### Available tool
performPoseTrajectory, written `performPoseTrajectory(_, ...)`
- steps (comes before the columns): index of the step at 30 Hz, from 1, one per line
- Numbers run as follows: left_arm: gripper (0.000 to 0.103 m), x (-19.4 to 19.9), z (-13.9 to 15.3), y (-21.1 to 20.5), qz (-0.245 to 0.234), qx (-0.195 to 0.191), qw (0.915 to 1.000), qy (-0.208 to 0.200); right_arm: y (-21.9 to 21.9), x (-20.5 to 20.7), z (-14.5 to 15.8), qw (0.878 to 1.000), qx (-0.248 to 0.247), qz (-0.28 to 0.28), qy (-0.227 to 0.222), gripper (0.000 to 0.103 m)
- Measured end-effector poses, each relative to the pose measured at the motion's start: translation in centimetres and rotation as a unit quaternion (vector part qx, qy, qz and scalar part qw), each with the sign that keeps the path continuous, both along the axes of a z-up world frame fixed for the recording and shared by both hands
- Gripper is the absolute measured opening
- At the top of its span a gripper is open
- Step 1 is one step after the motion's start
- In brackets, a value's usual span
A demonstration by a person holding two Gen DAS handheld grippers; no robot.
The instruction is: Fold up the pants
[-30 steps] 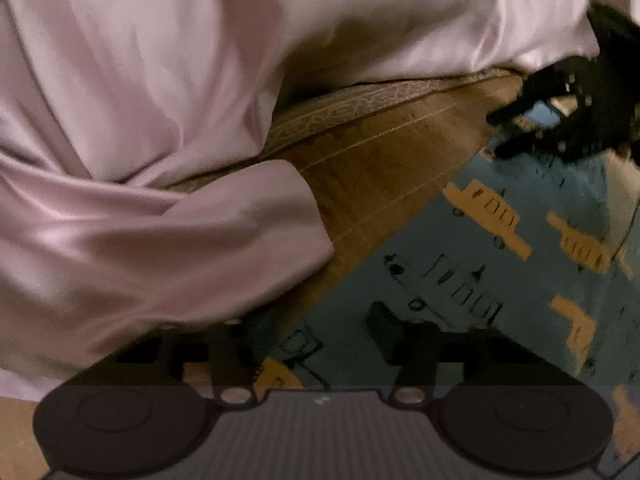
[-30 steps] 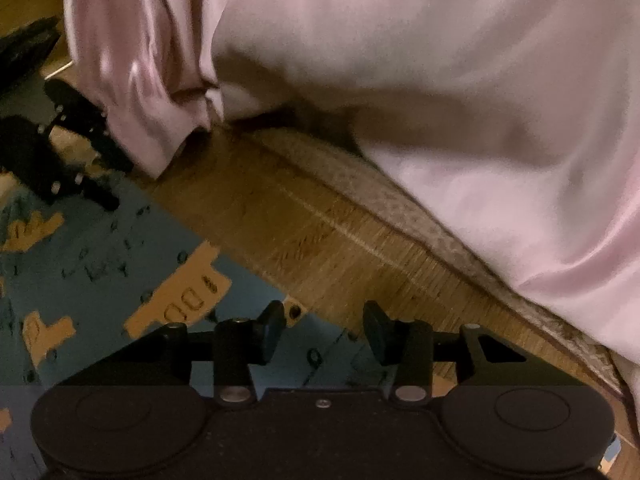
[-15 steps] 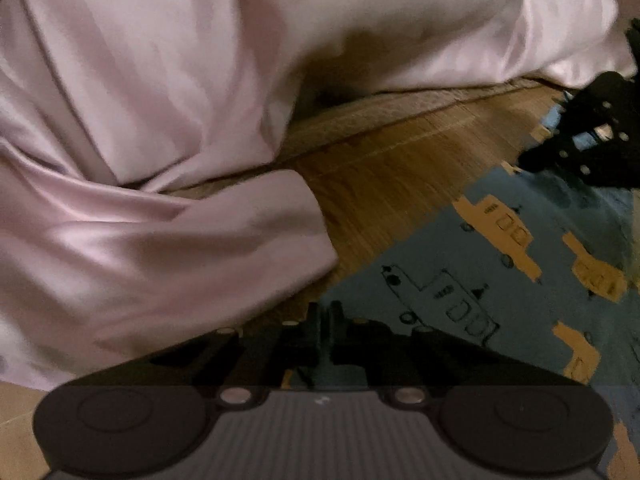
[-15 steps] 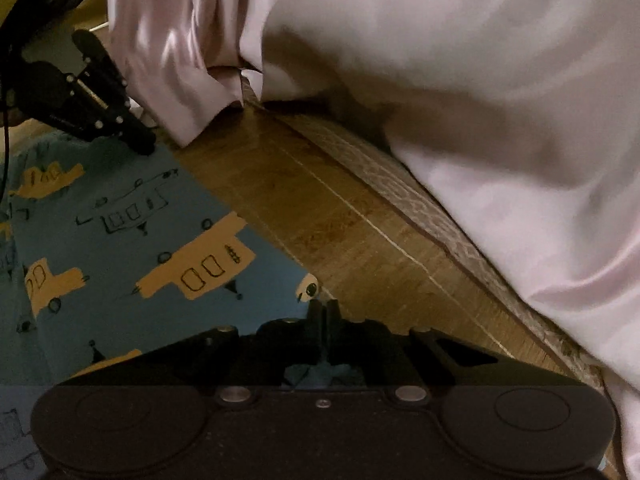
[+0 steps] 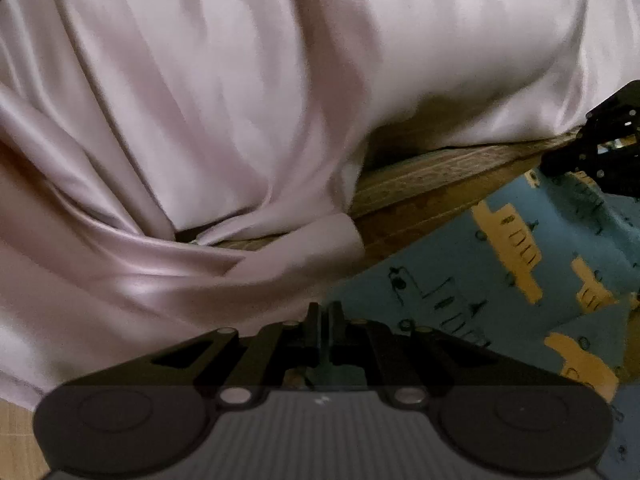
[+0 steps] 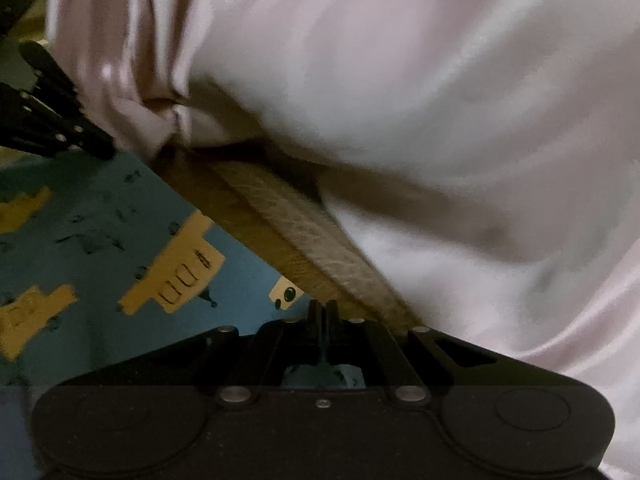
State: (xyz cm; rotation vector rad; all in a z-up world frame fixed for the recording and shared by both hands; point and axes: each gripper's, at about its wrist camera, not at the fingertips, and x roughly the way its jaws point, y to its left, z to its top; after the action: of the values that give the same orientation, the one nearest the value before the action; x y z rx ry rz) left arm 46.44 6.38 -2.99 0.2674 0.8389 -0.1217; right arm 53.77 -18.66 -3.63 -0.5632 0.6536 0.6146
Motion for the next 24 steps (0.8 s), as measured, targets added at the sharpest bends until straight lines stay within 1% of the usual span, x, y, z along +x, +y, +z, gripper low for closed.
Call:
performPoseTrajectory(2, 0.003, 0.7, -0.1, 0.1, 0.013, -0.006, 0.9999, -0.005, 0.6, 0.7, 0.0, 1.000, 0.004, -0.019, -0.017, 0.000)
performPoseTrajectory(4, 0.004, 1.5, -0.4, 0.1, 0.019, -0.005, 0.9998, -0.004, 1.5, 1.4, -0.5, 0.999, -0.006, -0.038, -0.032, 0.000)
performPoseTrajectory(5, 0.005, 2.0, -0.5, 0.3, 0.022, -0.008, 0.9997, 0.001, 2.0, 1.8, -1.0, 0.998, -0.016, -0.045, -0.032, 0.000)
performPoseTrajectory(6, 0.011, 2.2, -0.5, 0.5, 0.025, -0.013, 0.9996, 0.003, 2.5, 2.0, -1.4, 0.998, -0.026, -0.047, -0.031, 0.001)
performPoseTrajectory(7, 0.026, 2.2, -0.3, 0.9, 0.026, -0.029, 0.9992, 0.003, 3.0, 2.1, -1.8, 0.997, -0.036, -0.051, -0.033, 0.006)
performPoseTrajectory(8, 0.036, 1.9, -0.1, 1.3, 0.023, -0.043, 0.9988, 0.002, 3.1, 2.0, -1.8, 0.997, -0.036, -0.051, -0.037, 0.019)
performPoseTrajectory(9, 0.055, 1.4, 0.3, 1.7, 0.017, -0.056, 0.9983, -0.004, 3.0, 1.7, -1.7, 0.998, -0.025, -0.044, -0.041, 0.027)
performPoseTrajectory(10, 0.070, 0.6, 0.7, 2.2, 0.007, -0.064, 0.9978, -0.016, 2.8, 1.3, -1.3, 0.999, -0.006, -0.033, -0.040, 0.041)
performPoseTrajectory(11, 0.076, -0.5, 1.0, 2.8, -0.009, -0.068, 0.9972, -0.030, 2.5, 1.1, -1.0, 0.999, 0.013, -0.023, -0.035, 0.055)
performPoseTrajectory(12, 0.083, -1.7, 1.4, 3.4, -0.027, -0.068, 0.9964, -0.042, 2.2, 0.9, -0.7, 0.999, 0.036, -0.010, -0.021, 0.061)
performPoseTrajectory(13, 0.086, -3.2, 1.7, 4.0, -0.045, -0.068, 0.9952, -0.054, 2.0, 0.7, -0.4, 0.998, 0.057, 0.006, -0.004, 0.068)
performPoseTrajectory(15, 0.086, -5.9, 2.0, 5.4, -0.072, -0.064, 0.9931, -0.067, 2.1, 0.5, -0.3, 0.997, 0.074, 0.029, 0.016, 0.073)
performPoseTrajectory(16, 0.086, -6.7, 2.1, 5.9, -0.073, -0.064, 0.9930, -0.066, 2.3, 0.4, -0.3, 0.996, 0.076, 0.040, 0.020, 0.077)
performPoseTrajectory(18, 0.086, -8.1, 2.1, 7.2, -0.068, -0.080, 0.9928, -0.058, 3.0, 0.5, -0.5, 0.995, 0.075, 0.055, 0.027, 0.078)
performPoseTrajectory(20, 0.086, -8.2, 2.0, 8.2, -0.057, -0.107, 0.9921, -0.033, 3.6, 1.4, -0.8, 0.995, 0.072, 0.056, 0.033, 0.078)
performPoseTrajectory(21, 0.086, -7.9, 2.0, 8.8, -0.055, -0.130, 0.9899, -0.017, 4.0, 2.1, -1.1, 0.995, 0.070, 0.056, 0.036, 0.078)
performPoseTrajectory(23, 0.086, -7.3, 1.8, 9.7, -0.049, -0.171, 0.9839, 0.015, 3.7, 1.9, -0.6, 0.996, 0.064, 0.055, 0.036, 0.078)
performPoseTrajectory(24, 0.086, -7.0, 1.7, 10.0, -0.044, -0.186, 0.9814, 0.021, 4.2, 1.4, -0.9, 0.996, 0.062, 0.056, 0.035, 0.078)
